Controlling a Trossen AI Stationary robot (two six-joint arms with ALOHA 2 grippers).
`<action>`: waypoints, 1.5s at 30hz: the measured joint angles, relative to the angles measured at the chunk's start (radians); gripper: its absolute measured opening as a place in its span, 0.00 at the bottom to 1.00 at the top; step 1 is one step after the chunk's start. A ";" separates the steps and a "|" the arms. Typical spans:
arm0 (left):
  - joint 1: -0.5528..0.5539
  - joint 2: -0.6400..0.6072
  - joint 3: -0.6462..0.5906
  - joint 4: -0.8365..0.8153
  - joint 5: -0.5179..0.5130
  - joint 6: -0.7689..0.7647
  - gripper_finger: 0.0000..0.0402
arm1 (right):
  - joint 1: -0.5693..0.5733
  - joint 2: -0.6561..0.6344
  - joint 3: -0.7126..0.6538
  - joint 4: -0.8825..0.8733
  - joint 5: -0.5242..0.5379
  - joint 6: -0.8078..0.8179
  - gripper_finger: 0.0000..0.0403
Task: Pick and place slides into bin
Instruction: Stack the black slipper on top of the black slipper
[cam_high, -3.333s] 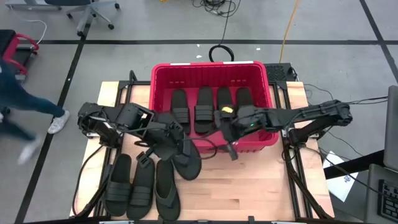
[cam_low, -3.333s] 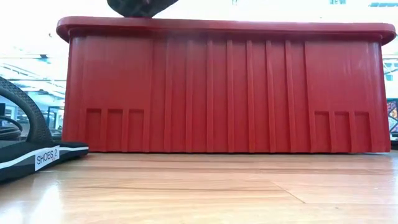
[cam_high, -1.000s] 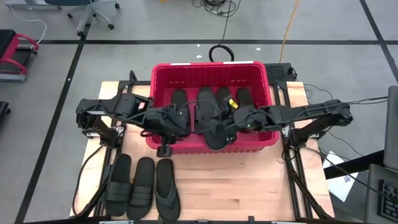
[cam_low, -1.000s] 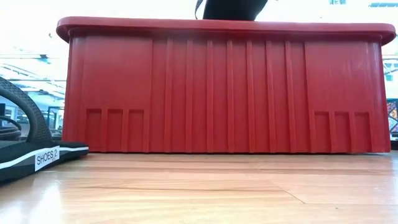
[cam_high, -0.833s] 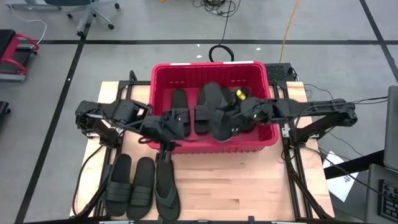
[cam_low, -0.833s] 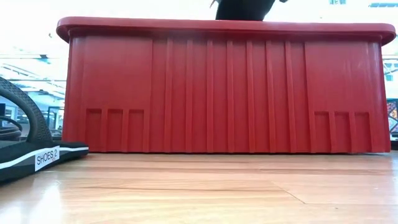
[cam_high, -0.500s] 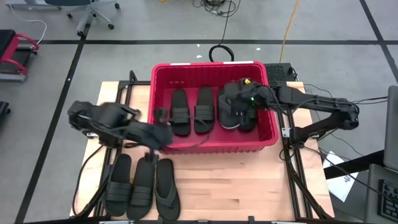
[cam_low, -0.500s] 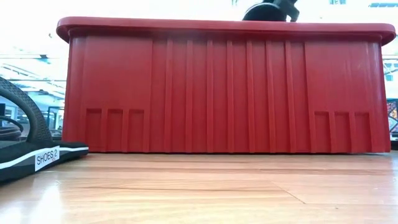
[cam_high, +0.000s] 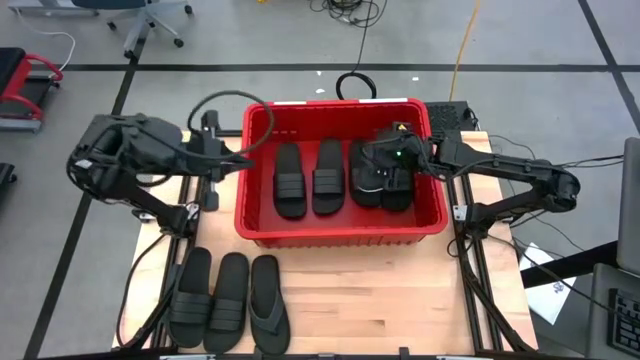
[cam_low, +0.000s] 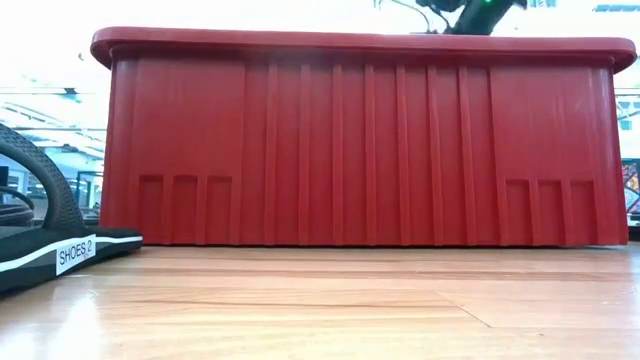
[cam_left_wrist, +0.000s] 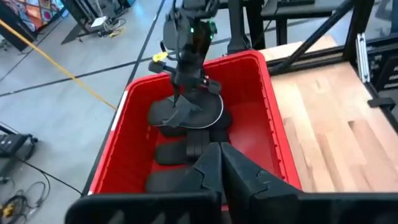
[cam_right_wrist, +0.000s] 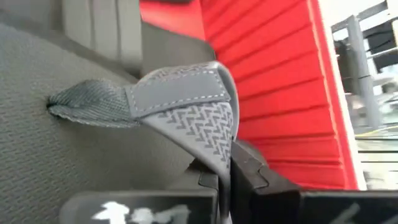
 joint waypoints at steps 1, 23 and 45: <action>0.000 -0.002 0.000 -0.001 0.000 -0.009 0.03 | -0.012 -0.002 -0.018 0.005 0.001 -0.039 0.00; 0.134 0.111 -0.001 0.001 0.056 -0.087 0.03 | -0.261 -0.095 -0.330 0.092 -0.391 -0.371 0.00; 0.210 0.121 -0.001 0.025 0.184 -0.089 0.12 | -0.292 -0.096 -0.326 -0.158 -0.378 -0.432 0.08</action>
